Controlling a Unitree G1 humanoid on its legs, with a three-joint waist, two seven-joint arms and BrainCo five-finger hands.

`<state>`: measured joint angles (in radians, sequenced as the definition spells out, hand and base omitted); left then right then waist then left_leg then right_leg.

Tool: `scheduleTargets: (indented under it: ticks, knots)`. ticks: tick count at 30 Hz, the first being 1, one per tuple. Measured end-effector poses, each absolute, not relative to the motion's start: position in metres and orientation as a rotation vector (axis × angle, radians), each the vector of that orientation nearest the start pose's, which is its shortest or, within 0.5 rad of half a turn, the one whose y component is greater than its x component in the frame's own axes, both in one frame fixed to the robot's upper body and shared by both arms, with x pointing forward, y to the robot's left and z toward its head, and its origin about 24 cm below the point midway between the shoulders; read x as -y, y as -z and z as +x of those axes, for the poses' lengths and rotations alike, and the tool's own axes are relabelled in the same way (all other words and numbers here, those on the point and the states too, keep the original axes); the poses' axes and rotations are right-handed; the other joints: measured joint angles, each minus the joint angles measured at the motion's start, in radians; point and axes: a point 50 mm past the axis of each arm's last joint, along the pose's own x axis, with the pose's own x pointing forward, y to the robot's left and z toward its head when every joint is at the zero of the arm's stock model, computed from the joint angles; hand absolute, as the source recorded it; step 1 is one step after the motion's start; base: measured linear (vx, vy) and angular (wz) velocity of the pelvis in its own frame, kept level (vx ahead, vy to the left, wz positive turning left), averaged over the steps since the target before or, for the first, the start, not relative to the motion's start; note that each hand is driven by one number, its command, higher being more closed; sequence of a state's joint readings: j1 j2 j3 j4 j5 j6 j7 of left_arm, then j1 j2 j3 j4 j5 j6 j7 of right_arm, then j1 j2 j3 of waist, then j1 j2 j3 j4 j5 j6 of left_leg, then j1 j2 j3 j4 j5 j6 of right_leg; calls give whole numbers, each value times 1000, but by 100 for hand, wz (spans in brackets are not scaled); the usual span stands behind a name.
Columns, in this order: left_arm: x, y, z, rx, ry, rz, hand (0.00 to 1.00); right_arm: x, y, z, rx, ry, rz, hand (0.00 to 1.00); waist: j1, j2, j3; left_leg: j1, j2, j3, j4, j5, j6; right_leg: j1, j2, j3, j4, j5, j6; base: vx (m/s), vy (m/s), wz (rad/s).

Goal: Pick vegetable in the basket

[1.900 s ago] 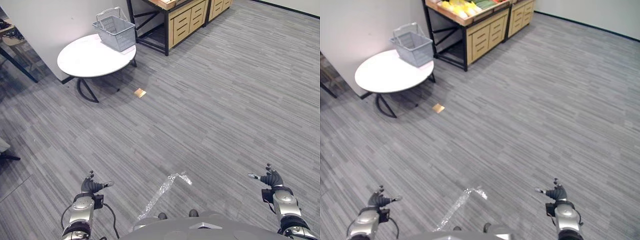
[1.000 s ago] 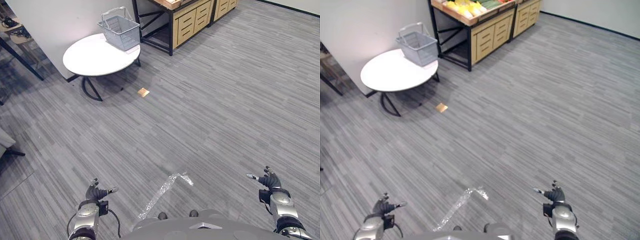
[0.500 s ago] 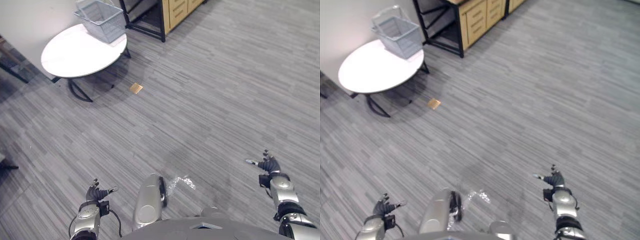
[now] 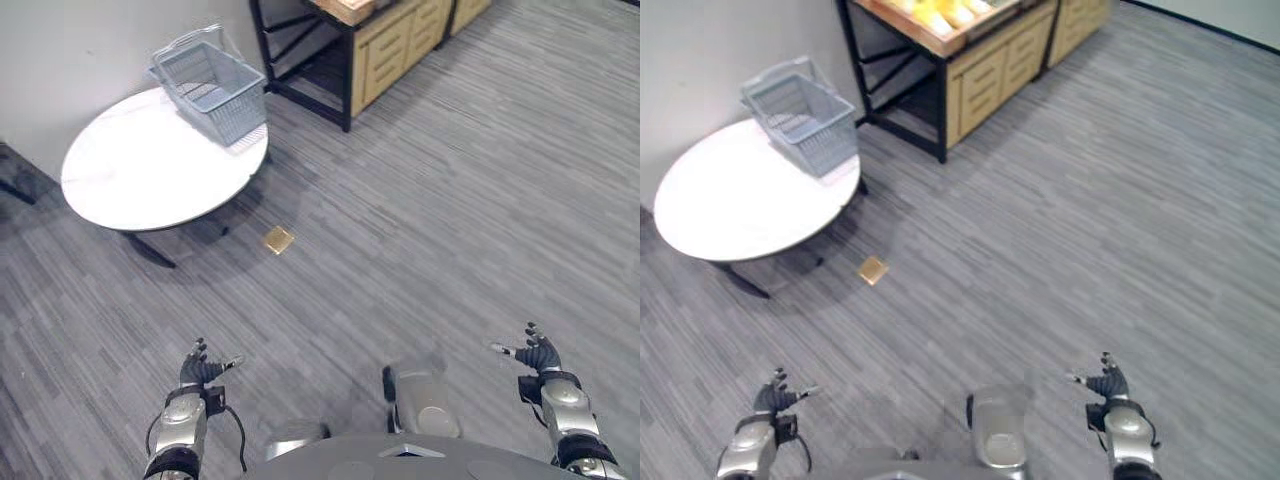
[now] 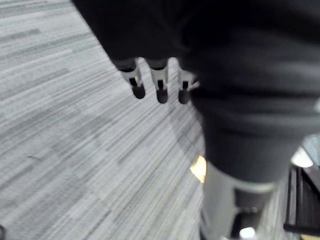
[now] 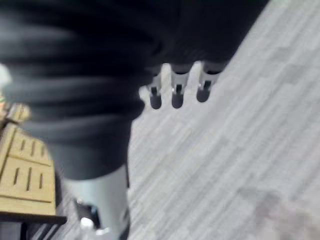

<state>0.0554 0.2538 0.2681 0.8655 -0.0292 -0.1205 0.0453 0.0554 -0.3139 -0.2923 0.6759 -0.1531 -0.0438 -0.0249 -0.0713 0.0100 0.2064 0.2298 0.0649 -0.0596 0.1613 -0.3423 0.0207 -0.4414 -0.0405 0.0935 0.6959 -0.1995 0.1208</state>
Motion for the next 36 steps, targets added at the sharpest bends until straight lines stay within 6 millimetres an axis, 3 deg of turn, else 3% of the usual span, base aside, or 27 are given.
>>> scheduleTargets:
  ticks: [1, 2, 3, 6, 8, 9, 11, 12, 14, 17, 18, 19, 21, 23, 24, 27, 28, 29, 30, 32, 34, 36]
  knots:
    - [-292, 106, 142, -745, -428, 151, 0, 306, 62, 179, -603, 354, -421, 0, 5, -36, -19, 13, 6, -24, 22, -21, -34, 6, -37, 42, -328, 101, -4, 856, -487, 106]
    - [-291, 109, 138, -764, -437, 141, 0, 309, 50, 186, -556, 357, -483, 0, 5, -34, -14, 39, 27, -60, 50, -49, -71, 34, -47, 15, -379, 266, 0, 814, -490, 102]
    - [-279, 114, 141, -773, -420, 107, 0, 309, 34, 205, -489, 358, -542, 0, 23, 6, -20, 5, 68, -94, 113, -23, -70, 37, -11, -20, -318, 204, -40, 652, -408, 70]
    - [-276, 117, 138, -779, -418, 102, 0, 296, 6, 233, -348, 313, -630, 0, 40, 18, -21, -24, 82, -125, 239, 86, -71, 83, 3, -77, -232, 97, -86, 551, -361, 45]
    - [-269, 120, 135, -792, -412, 85, 0, 273, -9, 256, -251, 224, -710, 0, 52, 21, -18, -148, 89, -137, 560, 281, -181, 198, 2, -131, -256, 28, -118, 596, -307, 61]
    - [-262, 122, 137, -795, -390, 79, 0, 257, -13, 267, -215, 176, -720, 0, 77, 28, -12, -256, 137, -53, 790, 268, -177, 303, 10, -161, -331, 16, -135, 359, -125, 38]
    - [-260, 122, 138, -792, -386, 73, 0, 247, -16, 275, -186, 149, -719, 0, 90, 25, 0, -318, 179, 45, 891, 228, -127, 384, 11, -179, -387, 14, -138, 355, -102, 35]
    - [-257, 123, 137, -792, -384, 67, 0, 236, -22, 283, -144, 125, -719, 0, 109, 15, 7, -389, 205, 161, 929, 188, -80, 481, 1, -198, -466, 5, -152, 421, -96, 35]
    - [-255, 125, 134, -801, -384, 62, 0, 230, -34, 294, -94, 123, -724, 0, 128, 12, 7, -449, 201, 233, 874, 153, -73, 542, -7, -203, -524, 1, -147, 424, -9, 19]
    - [-256, 127, 125, -822, -390, 69, 0, 222, -55, 311, -11, 127, -737, 0, 144, 1, 11, -522, 131, 354, 545, 114, -75, 621, -69, -242, -572, -24, -91, 439, 112, 28]
    - [-254, 128, 123, -829, -389, 67, 0, 219, -62, 315, 15, 121, -744, 0, 145, -1, 12, -527, 106, 388, 398, 144, -64, 642, -89, -253, -581, -37, -70, 525, 228, 27]
    - [-251, 131, 119, -843, -387, 64, 0, 214, -72, 322, 50, 114, -752, 0, 153, 5, 9, -517, 76, 415, 196, 315, -16, 677, -114, -262, -585, -68, -28, 540, 250, 23]
    - [-249, 131, 121, -841, -394, 64, 0, 206, -76, 326, 72, 101, -745, 0, 170, -36, 11, -472, 13, 435, 153, 314, 25, 690, -154, -262, -586, -47, -20, 479, 200, 33]
    - [-240, 132, 125, -832, -387, 42, 0, 197, -93, 337, 133, 90, -753, 0, 184, -37, 10, -480, 43, 431, 275, 233, 82, 731, -138, -240, -578, 63, -19, 559, 241, 30]
    - [-239, 133, 123, -838, -387, 40, 0, 194, -96, 339, 144, 83, -757, 0, 191, -40, 8, -463, 43, 431, 277, 226, 84, 729, -140, -231, -555, 82, -14, 514, 233, -2]
    - [-242, 137, 106, -880, -398, 47, 0, 179, -107, 344, 211, 43, -782, 0, 201, -74, -12, -297, -24, 427, 133, 194, 64, 619, -171, -138, -185, 153, 35, 391, 147, 14]
    - [-245, 138, 104, -899, -389, 69, 0, 173, -106, 345, 215, 29, -779, 0, 195, -98, -6, -237, -54, 406, 80, 171, 58, 512, -170, -48, 67, 198, 95, 344, 40, 45]
    - [-248, 138, 102, -915, -373, 102, 0, 168, -102, 345, 203, 13, -770, 0, 194, -109, -1, -198, -69, 388, 58, 167, 57, 432, -153, -3, 236, 165, 95, 321, 4, 48]
    - [-247, 140, 101, -928, -364, 110, 0, 166, -99, 345, 195, 5, -768, 0, 192, -107, 0, -171, -69, 375, 46, 165, 55, 401, -141, 2, 296, 138, 83, 370, -40, 62]
    - [-242, 142, 101, -949, -322, 139, 0, 162, -98, 344, 195, -12, -775, 0, 176, -85, 10, -90, -65, 316, -5, 168, 50, 318, -138, -37, 307, 51, -21, 346, -54, 85]
    - [-241, 141, 107, -936, -313, 145, 0, 162, -99, 345, 200, -10, -779, 0, 163, -80, 9, -72, -53, 252, -31, 170, 41, 256, -134, -46, 151, 7, -47, 247, -125, 99]
    - [-241, 138, 115, -916, -297, 156, 0, 167, -103, 346, 205, -2, -795, 0, 155, -75, 7, -74, -18, 181, -34, 158, -2, 226, -112, -21, -149, 12, -47, 290, -275, 102]
